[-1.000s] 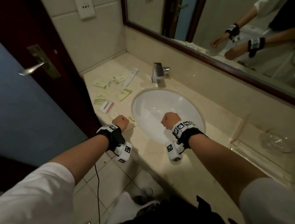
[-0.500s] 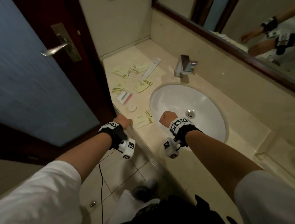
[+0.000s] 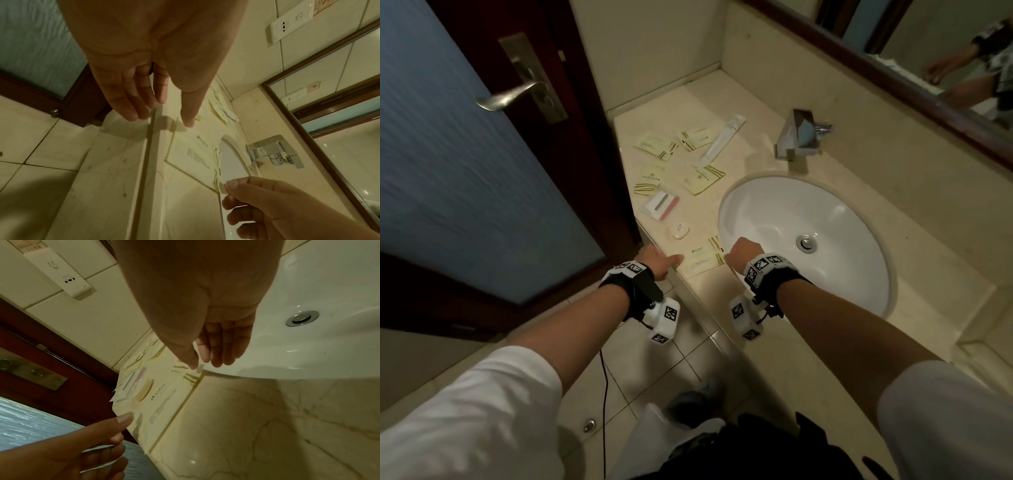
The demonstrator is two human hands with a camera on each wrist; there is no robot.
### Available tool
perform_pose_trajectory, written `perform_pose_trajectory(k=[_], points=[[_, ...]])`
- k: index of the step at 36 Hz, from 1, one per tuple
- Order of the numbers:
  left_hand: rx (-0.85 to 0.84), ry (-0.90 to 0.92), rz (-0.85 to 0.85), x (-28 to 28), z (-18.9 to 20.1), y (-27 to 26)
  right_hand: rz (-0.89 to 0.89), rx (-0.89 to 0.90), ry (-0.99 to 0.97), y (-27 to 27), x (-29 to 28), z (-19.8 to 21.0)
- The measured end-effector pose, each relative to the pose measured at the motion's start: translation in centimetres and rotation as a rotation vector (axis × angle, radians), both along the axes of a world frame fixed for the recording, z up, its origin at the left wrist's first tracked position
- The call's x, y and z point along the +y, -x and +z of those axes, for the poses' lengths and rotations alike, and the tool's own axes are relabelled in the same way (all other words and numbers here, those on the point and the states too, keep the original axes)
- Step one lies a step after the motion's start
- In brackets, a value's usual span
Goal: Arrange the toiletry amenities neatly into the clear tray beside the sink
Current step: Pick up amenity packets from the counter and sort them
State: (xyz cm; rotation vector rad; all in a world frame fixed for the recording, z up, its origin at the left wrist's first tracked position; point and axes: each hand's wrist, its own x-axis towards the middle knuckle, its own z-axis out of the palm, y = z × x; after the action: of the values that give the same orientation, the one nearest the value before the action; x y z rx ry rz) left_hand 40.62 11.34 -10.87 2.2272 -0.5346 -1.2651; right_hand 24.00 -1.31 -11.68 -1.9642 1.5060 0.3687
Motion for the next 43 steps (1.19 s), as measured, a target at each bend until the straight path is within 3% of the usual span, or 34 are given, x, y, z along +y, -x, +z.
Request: perform_pose_trajectory(k=[9, 15, 21, 37, 43], points=[[0.09, 0.034, 0.06, -0.4, 0.1, 1.2, 0.009, -0.029, 0.049, -0.2, 0.1, 0.1], [-0.04, 0.022, 0.055, -0.5, -1.2, 0.9, 0.028, -0.034, 0.054, -0.1, 0.1, 0.2], [-0.17, 0.121, 0.047, -0.3, -0.5, 1.2, 0.047, -0.063, 0.056, -0.2, 0.2, 0.3], [-0.134, 0.084, -0.01, -1.0, 0.3, 0.3, 0.023, -0.076, 0.046, -0.3, 0.7, 1.0], [-0.193, 0.071, -0.094, -1.8, 0.6, 0.4, -0.034, -0.124, 0.008, 0.6, 0.8, 1.4]])
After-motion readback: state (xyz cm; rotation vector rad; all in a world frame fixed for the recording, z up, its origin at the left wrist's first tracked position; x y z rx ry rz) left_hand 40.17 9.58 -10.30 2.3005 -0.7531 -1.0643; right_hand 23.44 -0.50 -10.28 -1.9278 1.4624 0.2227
